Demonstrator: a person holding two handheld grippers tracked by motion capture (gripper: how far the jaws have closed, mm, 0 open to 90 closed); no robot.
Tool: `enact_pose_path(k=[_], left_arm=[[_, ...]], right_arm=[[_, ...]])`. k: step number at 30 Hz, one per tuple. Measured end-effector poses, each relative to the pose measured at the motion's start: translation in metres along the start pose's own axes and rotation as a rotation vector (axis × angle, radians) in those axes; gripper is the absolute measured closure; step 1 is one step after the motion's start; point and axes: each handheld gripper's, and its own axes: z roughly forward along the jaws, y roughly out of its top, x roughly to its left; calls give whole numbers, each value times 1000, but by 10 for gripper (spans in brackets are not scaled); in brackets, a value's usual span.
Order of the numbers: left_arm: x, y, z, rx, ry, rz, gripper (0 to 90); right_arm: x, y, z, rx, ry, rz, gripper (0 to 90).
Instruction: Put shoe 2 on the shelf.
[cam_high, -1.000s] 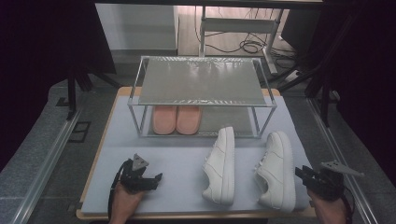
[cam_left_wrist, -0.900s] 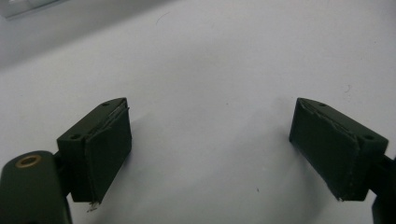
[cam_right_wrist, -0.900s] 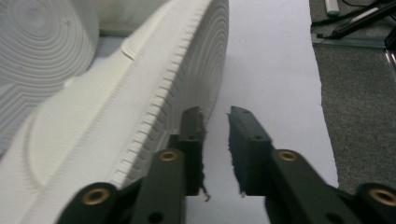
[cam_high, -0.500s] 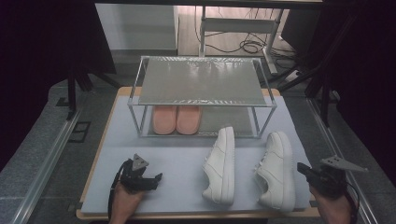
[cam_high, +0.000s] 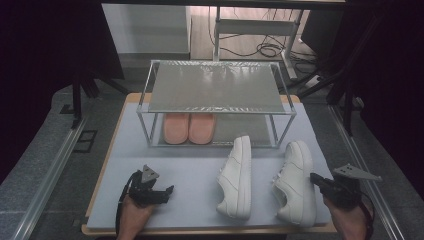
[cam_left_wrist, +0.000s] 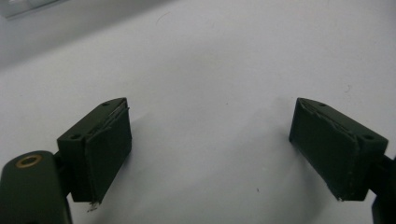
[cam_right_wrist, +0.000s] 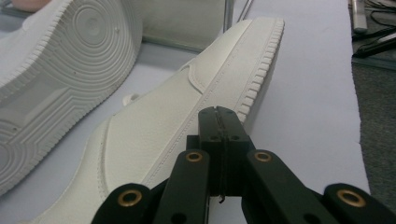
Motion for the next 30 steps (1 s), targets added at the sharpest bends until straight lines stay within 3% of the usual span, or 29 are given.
enact_pose_path(k=[4,12,30], left_arm=[[0,0,0,1,-1,-1,130],[1,0,0,0,-2,-4,131],[1,0,0,2,-4,-5,132]], right_arm=[[0,0,-1,7,-9,-9,900],[-10,-5,-6,15,-34,20,900],[-18,-11,-10,2,-44,30,900]])
